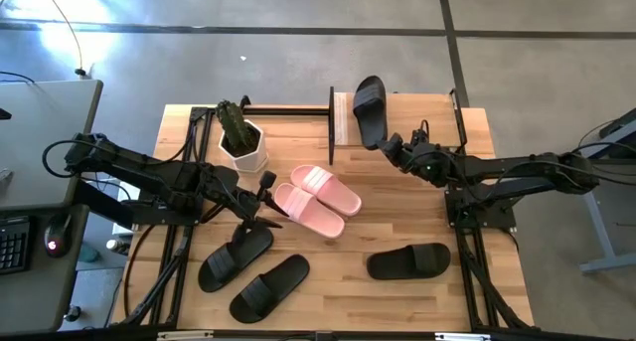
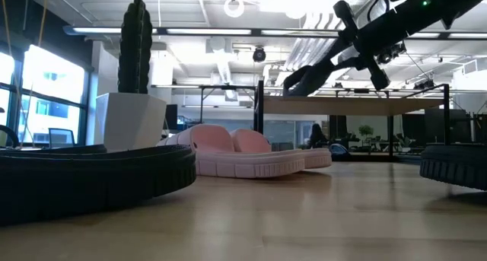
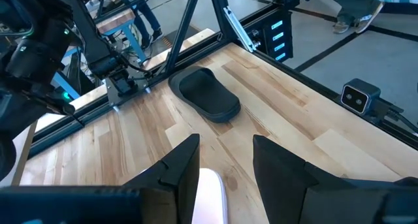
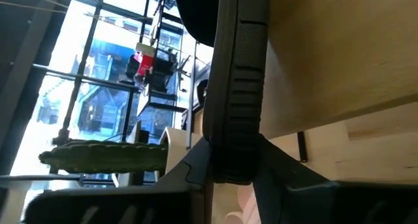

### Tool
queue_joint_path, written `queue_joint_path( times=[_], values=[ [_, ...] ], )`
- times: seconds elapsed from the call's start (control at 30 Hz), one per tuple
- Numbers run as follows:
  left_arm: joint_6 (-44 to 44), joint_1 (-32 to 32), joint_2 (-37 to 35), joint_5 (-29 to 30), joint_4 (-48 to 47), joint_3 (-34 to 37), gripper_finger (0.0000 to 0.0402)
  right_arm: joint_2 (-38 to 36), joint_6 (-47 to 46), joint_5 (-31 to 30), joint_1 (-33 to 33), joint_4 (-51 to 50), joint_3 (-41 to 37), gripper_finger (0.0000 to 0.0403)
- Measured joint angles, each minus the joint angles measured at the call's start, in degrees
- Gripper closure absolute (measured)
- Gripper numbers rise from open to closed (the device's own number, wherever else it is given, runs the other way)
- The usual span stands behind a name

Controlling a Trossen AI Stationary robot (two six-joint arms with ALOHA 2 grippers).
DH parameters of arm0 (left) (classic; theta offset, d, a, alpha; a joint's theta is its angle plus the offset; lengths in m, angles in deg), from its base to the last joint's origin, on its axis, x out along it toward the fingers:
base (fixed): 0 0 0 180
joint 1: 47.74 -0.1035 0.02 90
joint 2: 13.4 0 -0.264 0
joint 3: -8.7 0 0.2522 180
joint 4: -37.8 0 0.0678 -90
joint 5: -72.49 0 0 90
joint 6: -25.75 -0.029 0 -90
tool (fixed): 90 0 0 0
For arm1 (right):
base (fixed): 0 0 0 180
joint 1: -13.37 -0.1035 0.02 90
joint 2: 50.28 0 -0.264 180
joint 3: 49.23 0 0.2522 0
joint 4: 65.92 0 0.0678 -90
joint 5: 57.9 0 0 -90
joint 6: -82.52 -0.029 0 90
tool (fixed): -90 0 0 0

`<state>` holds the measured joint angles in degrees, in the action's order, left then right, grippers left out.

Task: Pick and place slides into the shelf
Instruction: Put the black slipper on the shelf

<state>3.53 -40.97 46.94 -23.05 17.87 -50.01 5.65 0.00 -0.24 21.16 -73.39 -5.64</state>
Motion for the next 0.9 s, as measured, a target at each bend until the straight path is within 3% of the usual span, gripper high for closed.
queue_joint_path(
  times=[0.5, 0.9],
  values=[
    [0.0, 0.0, 0.0, 0.0, 0.0, 0.0, 0.0273, 0.0, 0.0, 0.5, 0.0, -2.7, 0.0, 0.0228],
    [0.0, 0.0, 0.0, 0.0, 0.0, 0.0, 0.0273, -0.2, -2.7, 1.3, 0.0, -5.3, 0.0, 0.0215]
  ],
)
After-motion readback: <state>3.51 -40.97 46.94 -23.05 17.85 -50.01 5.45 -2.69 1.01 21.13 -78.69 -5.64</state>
